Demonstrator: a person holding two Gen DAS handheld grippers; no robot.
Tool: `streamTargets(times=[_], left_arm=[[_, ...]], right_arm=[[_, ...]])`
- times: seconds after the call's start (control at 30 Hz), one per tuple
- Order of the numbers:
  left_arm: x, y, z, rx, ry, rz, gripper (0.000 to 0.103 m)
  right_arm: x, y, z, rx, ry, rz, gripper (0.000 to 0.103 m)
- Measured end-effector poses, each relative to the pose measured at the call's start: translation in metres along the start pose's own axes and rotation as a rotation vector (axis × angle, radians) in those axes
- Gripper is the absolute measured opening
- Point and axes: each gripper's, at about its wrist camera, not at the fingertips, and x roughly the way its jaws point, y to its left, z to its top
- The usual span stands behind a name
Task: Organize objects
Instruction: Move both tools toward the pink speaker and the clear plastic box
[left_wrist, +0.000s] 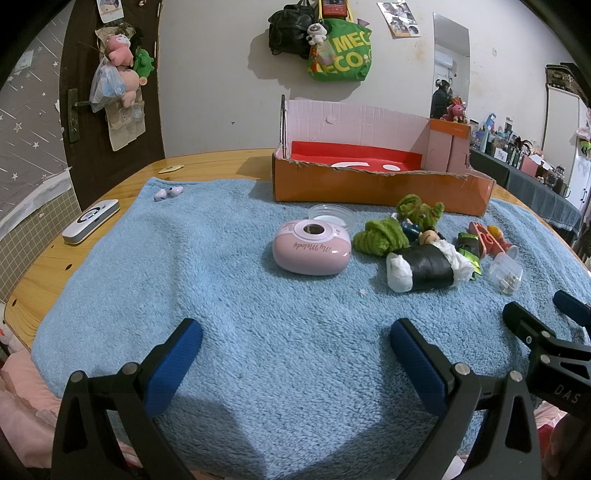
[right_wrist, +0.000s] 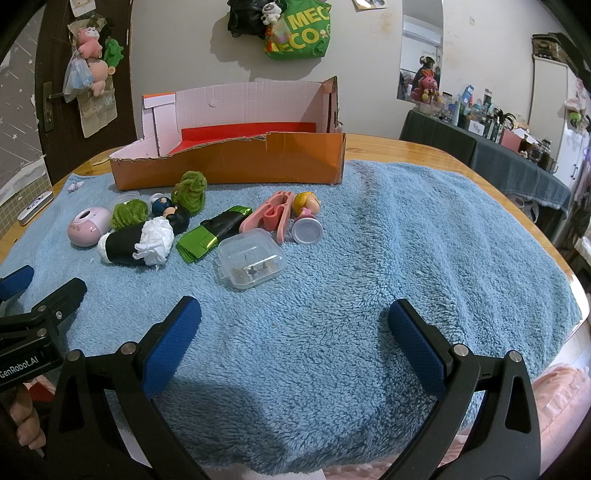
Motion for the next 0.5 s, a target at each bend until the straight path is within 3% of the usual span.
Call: streamTargets(times=[0.5], left_arm=[[0.0004,0.0001,0.0007,0.000,0.001,-0.002,0.103]], right_arm=[[-0.0009,-0.0005,-0.0005,-0.002,-0.001,0.004,0.103]])
